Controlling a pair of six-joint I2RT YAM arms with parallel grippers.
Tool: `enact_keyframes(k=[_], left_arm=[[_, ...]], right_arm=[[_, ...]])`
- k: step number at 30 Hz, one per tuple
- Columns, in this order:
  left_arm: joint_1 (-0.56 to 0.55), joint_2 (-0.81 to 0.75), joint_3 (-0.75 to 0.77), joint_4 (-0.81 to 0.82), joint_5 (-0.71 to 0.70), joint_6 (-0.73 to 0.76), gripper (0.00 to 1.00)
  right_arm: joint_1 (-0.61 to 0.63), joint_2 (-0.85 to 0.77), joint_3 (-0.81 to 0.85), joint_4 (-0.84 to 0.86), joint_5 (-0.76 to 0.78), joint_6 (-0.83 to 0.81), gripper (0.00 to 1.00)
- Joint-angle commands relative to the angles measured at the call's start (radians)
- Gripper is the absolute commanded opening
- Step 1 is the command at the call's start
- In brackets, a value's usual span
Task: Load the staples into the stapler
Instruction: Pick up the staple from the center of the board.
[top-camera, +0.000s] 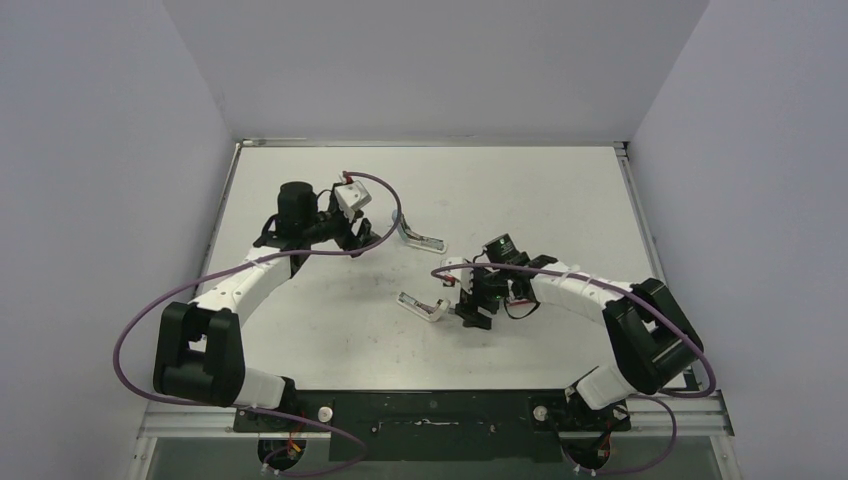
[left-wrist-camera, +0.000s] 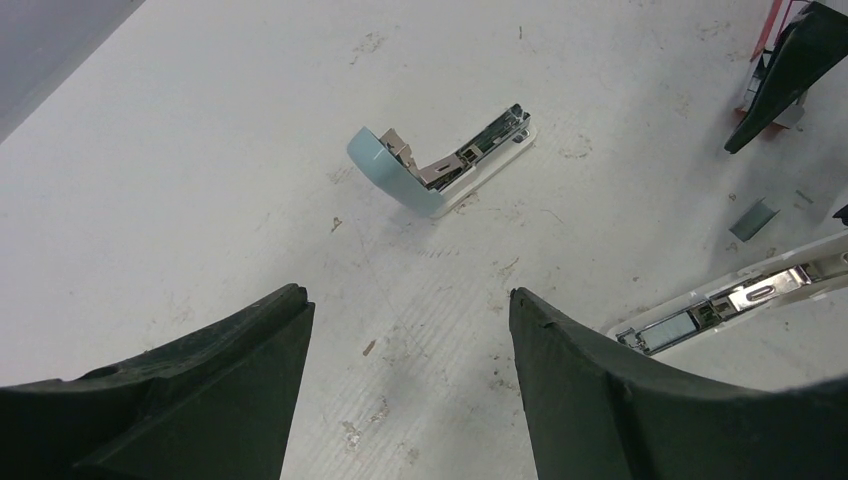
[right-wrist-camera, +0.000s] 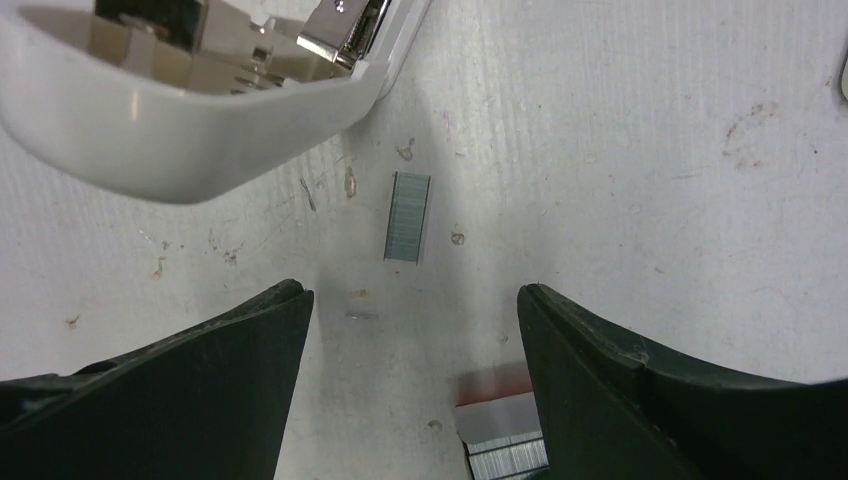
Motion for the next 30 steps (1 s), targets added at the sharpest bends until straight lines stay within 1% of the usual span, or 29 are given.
enact_keyframes(k=[1, 5, 13, 19, 27, 30], left_arm=[[0.01, -0.031, -0.006, 0.079, -0.01, -0.027, 0.7], [0.014, -0.027, -0.006, 0.087, -0.01, -0.029, 0.7], [0.017, -0.024, -0.004, 0.091, -0.004, -0.026, 0.7], [0.02, -0.027, -0.01, 0.096, 0.002, -0.026, 0.7], [0.021, -0.033, -0.012, 0.093, 0.006, -0.02, 0.7], [0.021, -0.033, -0.01, 0.091, 0.007, -0.018, 0.7]], right_arm=[[0.034, 0.026, 0.0, 0.103, 0.039, 0.03, 0.75], [0.051, 0.058, 0.013, 0.114, 0.055, 0.044, 0.71], [0.066, 0.103, 0.049, 0.119, 0.088, 0.073, 0.59], [0.072, 0.121, 0.06, 0.121, 0.102, 0.084, 0.44], [0.072, 0.142, 0.083, 0.089, 0.076, 0.054, 0.28], [0.067, 0.147, 0.088, 0.08, 0.067, 0.049, 0.24]])
